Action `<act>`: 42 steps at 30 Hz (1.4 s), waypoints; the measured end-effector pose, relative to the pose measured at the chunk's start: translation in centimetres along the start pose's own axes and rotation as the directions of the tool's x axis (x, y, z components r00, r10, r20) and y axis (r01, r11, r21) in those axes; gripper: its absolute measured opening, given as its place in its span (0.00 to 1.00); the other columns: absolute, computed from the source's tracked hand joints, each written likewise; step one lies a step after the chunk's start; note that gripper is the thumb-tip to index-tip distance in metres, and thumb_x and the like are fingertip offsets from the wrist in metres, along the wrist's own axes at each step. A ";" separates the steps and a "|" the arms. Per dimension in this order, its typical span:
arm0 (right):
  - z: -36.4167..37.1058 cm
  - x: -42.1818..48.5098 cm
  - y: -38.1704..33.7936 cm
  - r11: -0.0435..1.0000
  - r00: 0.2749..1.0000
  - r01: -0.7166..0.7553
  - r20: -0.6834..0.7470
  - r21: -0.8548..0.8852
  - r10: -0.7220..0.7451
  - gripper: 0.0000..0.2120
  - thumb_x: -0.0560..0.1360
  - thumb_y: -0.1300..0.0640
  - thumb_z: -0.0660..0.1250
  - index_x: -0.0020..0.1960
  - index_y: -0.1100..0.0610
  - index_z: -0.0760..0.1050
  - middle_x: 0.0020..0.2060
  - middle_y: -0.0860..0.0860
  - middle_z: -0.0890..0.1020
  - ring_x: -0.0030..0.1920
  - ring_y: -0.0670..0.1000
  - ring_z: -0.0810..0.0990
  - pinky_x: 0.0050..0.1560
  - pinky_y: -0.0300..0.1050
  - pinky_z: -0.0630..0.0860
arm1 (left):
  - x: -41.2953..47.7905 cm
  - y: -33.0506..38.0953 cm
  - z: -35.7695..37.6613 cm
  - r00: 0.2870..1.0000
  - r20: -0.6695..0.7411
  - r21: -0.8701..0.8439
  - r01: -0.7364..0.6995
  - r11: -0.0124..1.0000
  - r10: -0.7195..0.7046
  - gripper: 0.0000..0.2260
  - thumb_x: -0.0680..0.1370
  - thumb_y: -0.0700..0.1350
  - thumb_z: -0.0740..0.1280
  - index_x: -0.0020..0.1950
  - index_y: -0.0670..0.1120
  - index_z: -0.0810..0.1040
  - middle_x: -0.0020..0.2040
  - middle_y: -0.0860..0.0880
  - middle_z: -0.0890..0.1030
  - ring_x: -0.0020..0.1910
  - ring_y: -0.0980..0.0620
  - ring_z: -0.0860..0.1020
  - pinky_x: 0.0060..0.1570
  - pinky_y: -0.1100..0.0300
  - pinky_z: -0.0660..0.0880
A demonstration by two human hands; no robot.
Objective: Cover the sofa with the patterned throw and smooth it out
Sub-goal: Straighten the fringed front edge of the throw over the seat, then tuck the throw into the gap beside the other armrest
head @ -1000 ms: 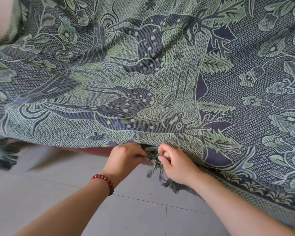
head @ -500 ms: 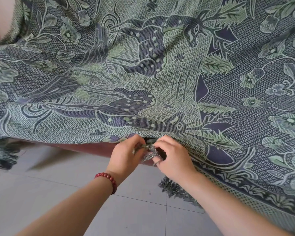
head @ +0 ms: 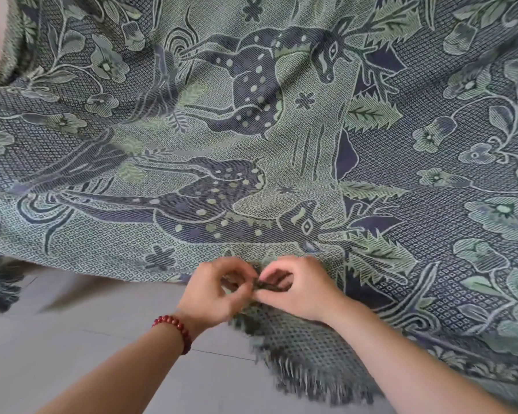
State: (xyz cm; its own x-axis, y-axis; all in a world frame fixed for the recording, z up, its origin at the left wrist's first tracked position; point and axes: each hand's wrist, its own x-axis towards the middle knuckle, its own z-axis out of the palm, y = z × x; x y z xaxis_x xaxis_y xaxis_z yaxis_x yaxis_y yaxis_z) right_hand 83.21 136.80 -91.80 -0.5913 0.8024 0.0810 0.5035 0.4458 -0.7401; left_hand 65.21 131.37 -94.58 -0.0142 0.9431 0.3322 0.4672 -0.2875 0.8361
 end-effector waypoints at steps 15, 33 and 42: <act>-8.2 0.8 4.0 0.974 0.927 0.098 -0.376 0.202 -0.015 0.07 0.68 0.54 0.74 0.46 0.47 0.79 0.42 0.43 0.83 0.45 0.42 0.81 0.44 0.48 0.81 | 8.2 7.5 8.9 0.983 -0.171 -0.264 0.011 0.965 -0.058 0.08 0.70 0.41 0.65 0.49 0.47 0.76 0.46 0.52 0.80 0.46 0.53 0.81 0.42 0.59 0.77; -17.7 0.6 7.4 0.985 0.776 0.010 -0.622 0.174 0.102 0.06 0.71 0.59 0.71 0.45 0.49 0.78 0.44 0.46 0.81 0.46 0.44 0.80 0.47 0.42 0.80 | 18.3 8.9 13.1 0.997 -0.037 -0.390 -0.076 0.918 0.066 0.10 0.69 0.50 0.65 0.47 0.48 0.77 0.45 0.50 0.80 0.44 0.57 0.78 0.45 0.65 0.73; -22.0 -2.8 8.0 0.983 0.609 -0.056 -0.775 0.173 0.171 0.09 0.72 0.60 0.71 0.45 0.46 0.78 0.50 0.43 0.78 0.51 0.43 0.77 0.51 0.39 0.78 | 20.5 12.4 18.1 0.989 0.098 -0.547 -0.041 0.836 0.112 0.06 0.71 0.43 0.64 0.47 0.47 0.76 0.44 0.49 0.78 0.41 0.55 0.75 0.43 0.63 0.71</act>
State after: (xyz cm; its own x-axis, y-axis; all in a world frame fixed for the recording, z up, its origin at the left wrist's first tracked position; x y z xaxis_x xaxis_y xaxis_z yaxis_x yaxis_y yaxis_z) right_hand 102.73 146.87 -83.27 0.2143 0.8719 0.4402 0.4189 0.3251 -0.8478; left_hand 86.72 150.13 -85.34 0.1250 0.9168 0.3793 -0.0920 -0.3700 0.9245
